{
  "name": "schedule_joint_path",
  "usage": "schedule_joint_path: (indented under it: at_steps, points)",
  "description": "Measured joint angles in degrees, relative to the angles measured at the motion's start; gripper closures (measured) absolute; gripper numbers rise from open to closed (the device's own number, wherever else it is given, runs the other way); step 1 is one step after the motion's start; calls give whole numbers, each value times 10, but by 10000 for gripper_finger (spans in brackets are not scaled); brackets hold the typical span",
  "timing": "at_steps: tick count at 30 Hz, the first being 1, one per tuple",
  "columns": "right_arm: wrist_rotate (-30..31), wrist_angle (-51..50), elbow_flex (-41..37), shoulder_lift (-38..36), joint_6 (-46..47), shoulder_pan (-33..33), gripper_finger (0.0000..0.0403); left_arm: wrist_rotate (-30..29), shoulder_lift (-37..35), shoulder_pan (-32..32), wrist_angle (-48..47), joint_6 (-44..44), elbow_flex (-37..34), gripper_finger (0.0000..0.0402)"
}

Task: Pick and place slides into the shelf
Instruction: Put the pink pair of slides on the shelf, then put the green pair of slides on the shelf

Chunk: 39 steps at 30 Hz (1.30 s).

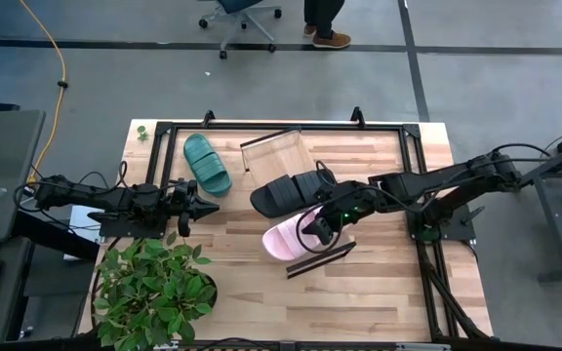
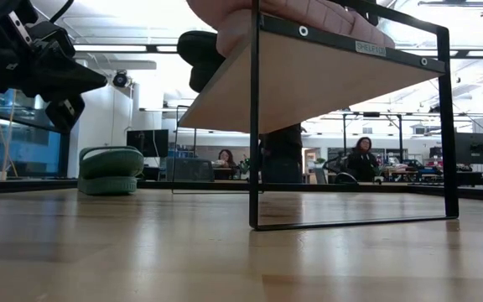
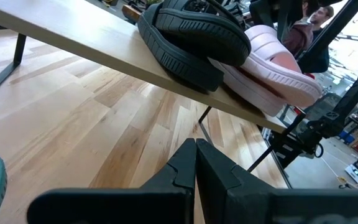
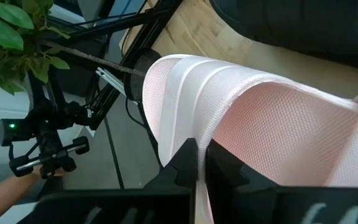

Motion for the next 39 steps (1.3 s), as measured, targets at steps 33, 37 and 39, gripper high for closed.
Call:
schedule_joint_path:
  at_steps: [33,37,39]
  points:
    - [96,-71,-1,-73,0,-4,340,8,0,0,0,0,0,401]
    - [127,-86,-1,-99,-10,-4,340,7,0,0,0,0,0,401]
    - [138,-93,-1,-113,-18,-4,340,3,0,0,0,0,0,401]
